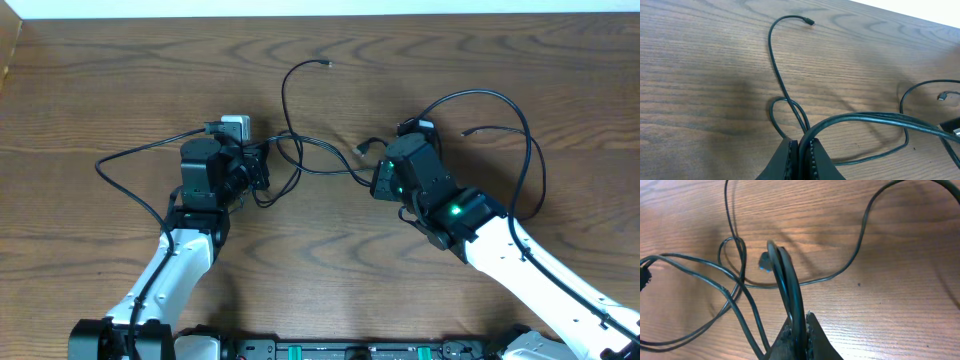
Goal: Untangle cables
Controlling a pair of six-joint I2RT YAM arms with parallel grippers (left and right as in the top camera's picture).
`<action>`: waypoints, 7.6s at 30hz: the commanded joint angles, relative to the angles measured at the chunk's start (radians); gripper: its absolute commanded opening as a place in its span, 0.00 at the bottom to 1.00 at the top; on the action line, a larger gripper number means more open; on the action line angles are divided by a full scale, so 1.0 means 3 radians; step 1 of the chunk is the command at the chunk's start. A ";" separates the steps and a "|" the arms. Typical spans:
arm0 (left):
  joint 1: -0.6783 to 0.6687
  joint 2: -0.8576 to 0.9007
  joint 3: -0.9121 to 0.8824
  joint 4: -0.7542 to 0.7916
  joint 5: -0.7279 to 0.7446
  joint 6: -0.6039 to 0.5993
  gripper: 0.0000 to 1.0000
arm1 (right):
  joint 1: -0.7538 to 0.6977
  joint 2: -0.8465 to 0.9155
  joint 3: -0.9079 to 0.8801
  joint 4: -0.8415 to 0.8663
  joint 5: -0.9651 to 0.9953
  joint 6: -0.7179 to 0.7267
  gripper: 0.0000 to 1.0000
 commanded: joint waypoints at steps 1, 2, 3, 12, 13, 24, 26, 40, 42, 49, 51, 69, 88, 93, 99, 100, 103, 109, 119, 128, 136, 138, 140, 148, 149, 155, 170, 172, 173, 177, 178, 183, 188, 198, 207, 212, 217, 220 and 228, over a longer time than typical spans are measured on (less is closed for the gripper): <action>0.0037 -0.0005 0.0032 0.0005 -0.0155 -0.0018 0.07 | -0.0011 0.0020 0.0022 -0.0034 0.0146 0.0089 0.01; 0.0037 -0.0005 0.0032 0.0004 -0.0155 -0.0018 0.08 | -0.0011 0.0020 0.0022 -0.0036 0.0146 0.0089 0.01; 0.0037 -0.0005 0.0032 0.0004 -0.0155 -0.0018 0.07 | -0.0011 0.0020 0.0022 -0.0036 0.0146 0.0089 0.01; 0.0037 -0.0005 0.0032 -0.0083 -0.0156 -0.0017 0.07 | -0.0011 0.0022 0.0022 -0.0061 0.0149 0.0088 0.31; 0.0037 -0.0005 0.0032 -0.0093 -0.0156 -0.0017 0.07 | -0.0011 0.0022 0.0020 -0.0067 0.0149 0.0088 0.43; 0.0037 -0.0005 0.0032 -0.0317 -0.0183 -0.0015 0.08 | -0.0011 0.0028 0.0009 -0.0085 0.0146 0.0088 0.75; 0.0037 -0.0005 0.0032 -0.0403 -0.0187 -0.0015 0.08 | -0.0011 0.0028 0.0009 -0.0086 0.0145 0.0088 0.75; 0.0038 -0.0005 0.0029 -0.0758 -0.0271 -0.0015 0.40 | -0.0010 0.0102 0.0009 -0.0085 0.0142 0.0089 0.78; 0.0037 -0.0005 0.0029 -0.0758 -0.0271 -0.0015 0.41 | -0.0010 0.0125 0.0009 -0.0084 0.0142 0.0089 0.79; 0.0037 -0.0005 0.0029 -0.0796 -0.0706 -0.0015 0.42 | -0.0010 0.0203 0.0009 -0.0086 0.0126 0.0089 0.77; 0.0037 -0.0005 0.0029 -0.0809 -0.0851 -0.0017 0.42 | -0.0010 0.0225 0.0009 -0.0086 0.0083 0.0089 0.77; 0.0037 -0.0005 0.0031 -0.0813 -0.0837 -0.0244 0.42 | -0.0010 0.0351 0.0009 -0.0080 0.0055 0.0089 0.80; 0.0034 -0.0005 0.0031 -0.0743 0.0516 -0.0690 0.46 | -0.0010 0.0351 0.0009 -0.0070 0.0053 0.0089 0.82; 0.0034 -0.0005 0.0031 -0.0743 0.0515 -0.0690 0.47 | -0.0010 0.0351 0.0009 -0.0070 -0.0020 0.0071 0.84; 0.0034 -0.0005 0.0031 -0.0693 0.0511 -0.0690 0.46 | 0.0019 0.0354 0.0009 0.0237 -0.0985 -0.1096 0.89; 0.0034 -0.0005 0.0031 -0.0651 0.0511 -0.0690 0.46 | 0.0039 0.0359 0.0009 0.0295 -0.1122 -0.1298 0.90; 0.0034 -0.0005 0.0031 -0.0491 0.0459 -0.0692 0.38 | 0.0135 0.0408 0.0009 0.0448 -0.1222 -0.1670 0.93; 0.0034 -0.0005 0.0031 -0.0245 0.0048 -0.0889 0.35 | 0.0329 0.0697 0.0009 0.0731 -0.1227 -0.1896 0.93; 0.0037 -0.0005 0.0031 -0.0216 -0.0158 -0.1090 0.35 | 0.0783 0.1342 0.0009 0.1769 -0.1504 -0.1895 0.82; 0.0037 -0.0005 0.0031 -0.0215 -0.0181 -0.1334 0.35 | 0.0998 0.1663 0.0009 0.2298 -0.1244 -0.1896 0.71; 0.0037 -0.0005 0.0031 -0.0219 -0.0181 -0.1339 0.35 | 0.1040 0.2023 0.0009 0.2803 -0.1193 -0.1895 0.60; 0.0037 -0.0005 0.0031 -0.0221 -0.0181 -0.1339 0.35 | 0.1040 0.2080 0.0010 0.2903 -0.1193 -0.1895 0.59; 0.0037 -0.0005 0.0031 -0.0226 -0.0182 -0.1339 0.35 | 0.1040 0.2093 0.0009 0.2937 -0.1193 -0.1895 0.53; 0.0037 -0.0005 0.0031 -0.0226 -0.0182 -0.1339 0.35 | 0.1039 0.2093 0.0009 0.2949 -0.1191 -0.1896 0.01; 0.0037 -0.0005 0.0031 -0.0226 -0.0182 -0.1339 0.35 | 0.1039 0.2093 0.0009 0.2948 -0.1191 -0.1896 0.01; 0.0038 -0.0005 0.0031 -0.0225 -0.0183 -0.1338 0.42 | 0.1036 0.2093 0.0009 0.2949 -0.1191 -0.1896 0.01; 0.0235 -0.0006 0.0031 -0.0225 -0.0154 -0.1826 0.35 | 0.1034 0.1714 0.0009 0.2974 -0.1198 -0.1895 0.01; 0.0280 -0.0006 0.0031 -0.0224 -0.0155 -0.1962 0.34 | 0.1034 0.1676 0.0009 0.2974 -0.1199 -0.1895 0.01; 0.0303 -0.0006 0.0031 -0.0224 -0.0155 -0.1962 0.34 | 0.1034 0.1662 0.0009 0.2974 -0.1198 -0.1895 0.01; 0.0415 -0.0006 0.0031 -0.0230 -0.0156 -0.1954 0.34 | 0.1033 0.1647 0.0009 0.2964 -0.1193 -0.1896 0.01; 0.0450 -0.0006 0.0031 -0.0231 -0.0156 -0.1915 0.35 | 0.1033 0.1647 0.0009 0.2942 -0.1191 -0.1897 0.02; 0.0608 -0.0006 0.0031 -0.0434 -0.0156 -0.1759 0.54 | 0.0965 0.1647 0.0009 0.2777 -0.1091 -0.1895 0.21; 0.0673 -0.0005 0.0029 -0.0894 -0.0196 -0.1586 0.57 | 0.0922 0.1647 0.0009 0.2790 -0.1294 -0.1895 0.58; 0.0673 -0.0003 0.0029 -0.1363 -0.0707 -0.1474 0.58 | 0.1094 0.1667 0.0009 0.2810 -0.1286 -0.1898 0.74; 0.0668 0.0041 0.0029 -0.1382 -0.1024 -0.1218 0.57 | 0.1111 0.1844 0.0009 0.3017 -0.0970 -0.1897 0.73; 0.0666 0.0142 0.0029 -0.1404 -0.0975 -0.1218 0.57 | 0.1111 0.1886 0.0010 0.3278 -0.0961 -0.1912 0.76; 0.0666 0.0350 0.0029 -0.1373 -0.0738 -0.1205 0.46 | 0.1111 0.2047 0.0010 0.3356 -0.0930 -0.2043 0.73; 0.0666 0.0450 0.0029 -0.1251 -0.0392 -0.0993 0.46 | 0.1111 0.2118 0.0010 0.3450 -0.0930 -0.2031 0.71; 0.0666 0.0526 0.0029 -0.1151 -0.0313 -0.0933 0.47 | 0.1113 0.2141 0.0010 0.3506 -0.0931 -0.2032 0.72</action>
